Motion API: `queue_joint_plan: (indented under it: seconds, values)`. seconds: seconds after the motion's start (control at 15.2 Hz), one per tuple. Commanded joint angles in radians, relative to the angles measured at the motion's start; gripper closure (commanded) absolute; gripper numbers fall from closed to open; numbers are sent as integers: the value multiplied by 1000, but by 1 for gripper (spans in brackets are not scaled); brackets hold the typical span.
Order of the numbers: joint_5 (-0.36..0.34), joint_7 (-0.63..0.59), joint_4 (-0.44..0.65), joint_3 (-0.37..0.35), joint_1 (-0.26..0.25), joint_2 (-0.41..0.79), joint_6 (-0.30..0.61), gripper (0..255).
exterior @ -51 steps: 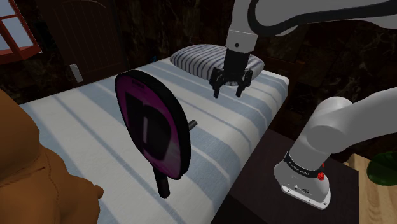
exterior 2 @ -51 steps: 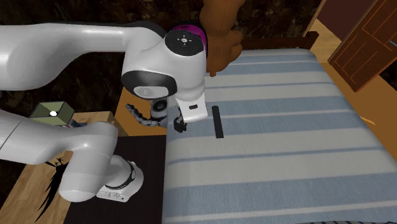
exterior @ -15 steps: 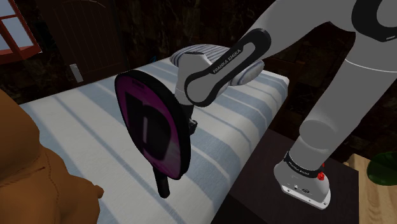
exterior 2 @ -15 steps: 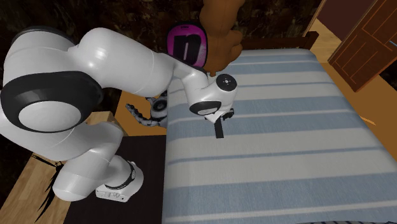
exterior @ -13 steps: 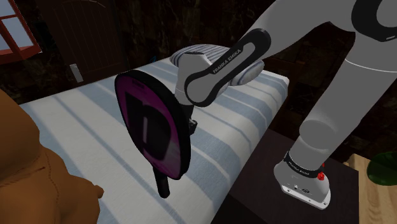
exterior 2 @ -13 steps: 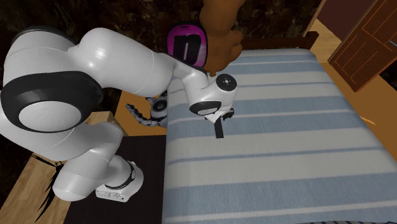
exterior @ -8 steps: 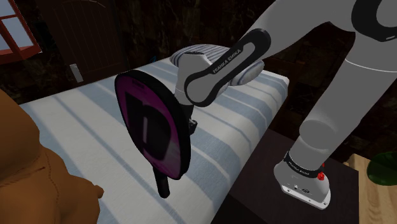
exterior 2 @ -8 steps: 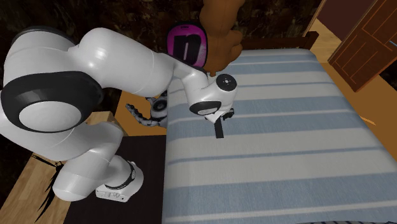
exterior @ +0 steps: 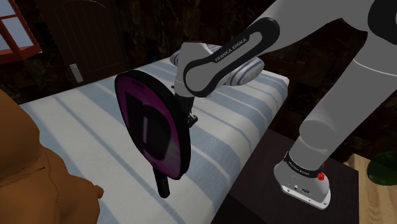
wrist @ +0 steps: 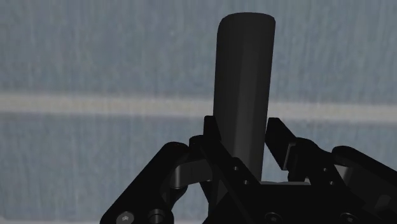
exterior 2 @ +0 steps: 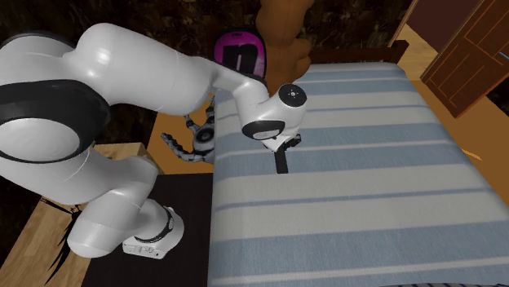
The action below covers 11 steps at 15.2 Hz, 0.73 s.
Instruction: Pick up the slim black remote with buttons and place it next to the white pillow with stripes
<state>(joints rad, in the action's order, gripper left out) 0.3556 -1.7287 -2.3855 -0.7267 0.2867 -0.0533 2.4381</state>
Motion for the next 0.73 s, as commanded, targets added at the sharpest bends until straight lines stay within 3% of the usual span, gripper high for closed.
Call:
queue_joint_plan:
  seconds: [0.0, 0.66]
  values:
    - [15, 8, 10, 5, 0, -28, -35, 255]
    - [48, 15, 75, 32, -1, -126, -188, 255]
